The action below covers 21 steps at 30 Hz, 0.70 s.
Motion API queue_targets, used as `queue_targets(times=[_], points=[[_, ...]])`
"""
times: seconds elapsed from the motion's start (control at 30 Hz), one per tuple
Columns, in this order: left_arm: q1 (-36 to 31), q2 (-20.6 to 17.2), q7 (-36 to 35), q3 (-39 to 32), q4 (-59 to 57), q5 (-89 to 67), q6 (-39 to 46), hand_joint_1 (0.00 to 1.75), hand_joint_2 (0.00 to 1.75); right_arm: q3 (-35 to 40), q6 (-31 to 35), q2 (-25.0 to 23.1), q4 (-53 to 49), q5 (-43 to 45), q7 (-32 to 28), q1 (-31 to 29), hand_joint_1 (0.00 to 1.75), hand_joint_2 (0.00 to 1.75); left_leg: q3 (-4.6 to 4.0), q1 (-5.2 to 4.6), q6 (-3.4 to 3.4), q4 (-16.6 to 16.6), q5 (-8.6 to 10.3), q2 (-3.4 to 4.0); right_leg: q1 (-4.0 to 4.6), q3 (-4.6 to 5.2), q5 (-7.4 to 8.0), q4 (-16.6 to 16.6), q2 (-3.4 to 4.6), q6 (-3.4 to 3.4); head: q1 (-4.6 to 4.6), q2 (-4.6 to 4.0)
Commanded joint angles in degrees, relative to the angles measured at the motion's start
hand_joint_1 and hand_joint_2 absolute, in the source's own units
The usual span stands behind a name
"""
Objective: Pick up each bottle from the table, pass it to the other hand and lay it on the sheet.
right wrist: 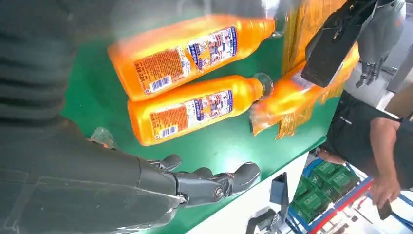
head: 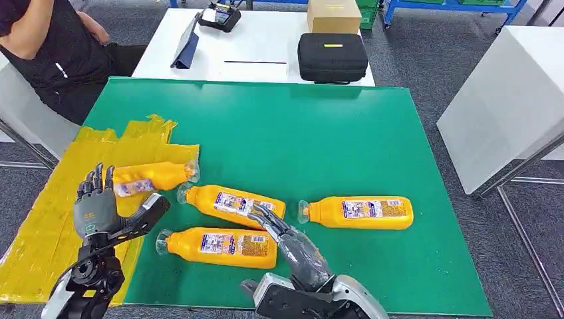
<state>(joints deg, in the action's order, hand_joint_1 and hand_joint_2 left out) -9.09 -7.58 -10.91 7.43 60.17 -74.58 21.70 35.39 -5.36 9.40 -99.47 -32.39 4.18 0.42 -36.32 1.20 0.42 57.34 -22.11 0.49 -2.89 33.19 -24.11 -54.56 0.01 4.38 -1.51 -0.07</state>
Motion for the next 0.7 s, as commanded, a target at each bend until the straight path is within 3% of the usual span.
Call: queue_targets(times=[0.03,0.17,0.2,0.27,0.3,0.5,0.67,0.7], points=[[0.77,1.25,1.33,-2.47,0.90,-0.09,-1.21,0.00,0.00,0.77,-0.40,-1.07,2.22,-6.91,2.94,-1.27,0.00,1.75,0.27,0.07,0.03,0.06,-0.17,-0.03,0.13,-0.25,-0.15,-0.05,-0.01,-0.50,0.00,0.00],[1.19,1.81,1.64,-2.38,2.29,0.24,-1.60,0.00,0.00,0.48,-0.22,-2.57,3.84,-8.51,3.64,-2.55,0.00,1.75,0.37,0.08,0.04,0.10,-0.26,-0.03,0.17,-0.33,-0.22,-0.10,-0.01,-0.69,0.00,0.00],[2.81,7.48,11.05,-4.32,12.99,29.12,-2.61,0.00,0.00,1.96,0.42,-5.64,13.21,-14.45,6.08,-6.86,0.00,1.75,0.12,0.05,0.00,0.02,-0.06,0.04,0.08,-0.10,-0.03,-0.01,0.05,-0.27,0.00,0.00],[4.14,8.03,12.16,-3.53,16.81,33.73,-1.53,0.00,0.00,2.69,0.49,-6.02,15.85,-14.91,6.26,-7.91,0.00,1.75,0.11,0.09,0.02,0.03,-0.03,0.00,0.12,-0.14,-0.01,0.04,0.01,-0.27,0.02,0.00],[5.78,9.99,14.69,-4.45,20.83,44.46,-1.76,0.00,0.00,3.11,0.47,-6.29,17.82,-14.77,6.28,-8.59,0.00,1.75,0.18,0.08,0.03,0.04,-0.08,0.02,0.13,-0.18,-0.04,0.01,0.04,-0.38,0.00,0.00],[12.94,9.97,19.44,-0.16,31.85,59.94,2.78,0.00,0.00,4.95,1.05,-7.59,24.80,-14.31,6.86,-11.13,0.00,1.75,0.29,0.07,0.02,0.04,-0.20,0.24,0.13,-0.25,-0.07,0.02,0.28,-0.41,0.00,0.00],[16.94,8.84,19.14,8.10,35.37,62.25,4.43,0.00,0.00,7.52,-1.12,-9.68,33.06,-12.90,7.35,-14.53,0.00,1.75,0.09,0.06,-0.01,-0.01,-0.05,0.15,0.09,-0.12,0.01,0.05,0.16,-0.14,0.02,0.00],[16.61,8.76,19.11,9.13,35.06,62.33,4.61,0.00,0.00,7.67,-1.39,-10.13,34.39,-12.83,7.79,-15.12,0.00,1.75,0.29,0.06,0.01,-0.01,-0.15,0.26,0.12,-0.26,-0.04,0.04,0.27,-0.34,0.00,0.00]])
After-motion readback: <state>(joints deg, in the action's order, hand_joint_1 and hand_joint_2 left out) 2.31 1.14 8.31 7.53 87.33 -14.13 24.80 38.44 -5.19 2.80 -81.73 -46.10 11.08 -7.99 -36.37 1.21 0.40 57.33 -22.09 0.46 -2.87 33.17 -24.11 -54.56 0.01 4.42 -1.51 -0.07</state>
